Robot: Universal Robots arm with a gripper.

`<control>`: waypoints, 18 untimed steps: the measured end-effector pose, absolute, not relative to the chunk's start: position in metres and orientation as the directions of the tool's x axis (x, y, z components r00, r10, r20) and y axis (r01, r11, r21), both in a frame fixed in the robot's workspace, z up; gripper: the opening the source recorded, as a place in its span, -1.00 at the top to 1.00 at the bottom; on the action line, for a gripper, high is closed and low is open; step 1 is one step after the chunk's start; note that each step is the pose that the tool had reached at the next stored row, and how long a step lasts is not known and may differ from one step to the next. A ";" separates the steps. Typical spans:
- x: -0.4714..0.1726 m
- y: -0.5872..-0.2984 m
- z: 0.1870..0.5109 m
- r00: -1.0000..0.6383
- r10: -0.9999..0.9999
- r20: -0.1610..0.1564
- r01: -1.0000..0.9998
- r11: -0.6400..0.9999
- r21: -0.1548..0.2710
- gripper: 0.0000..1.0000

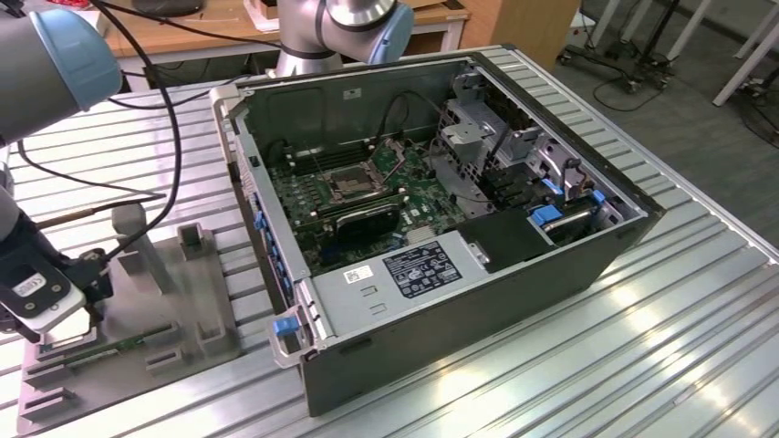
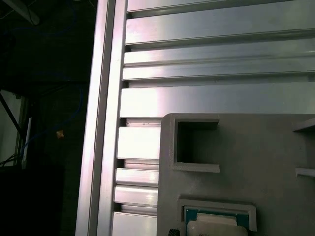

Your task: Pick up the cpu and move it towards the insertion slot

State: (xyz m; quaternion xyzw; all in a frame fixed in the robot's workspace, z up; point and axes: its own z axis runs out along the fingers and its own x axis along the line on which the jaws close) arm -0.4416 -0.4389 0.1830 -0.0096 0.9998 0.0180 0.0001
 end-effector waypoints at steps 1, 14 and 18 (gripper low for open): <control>-0.442 -0.439 0.183 -1.000 -0.019 0.000 -0.019 0.999 0.036 -0.33; -0.442 -0.439 0.182 -1.000 -0.019 -0.001 -0.019 0.999 0.036 -0.16; -0.442 -0.439 0.182 -1.000 -0.019 -0.001 -0.019 0.999 0.036 -0.16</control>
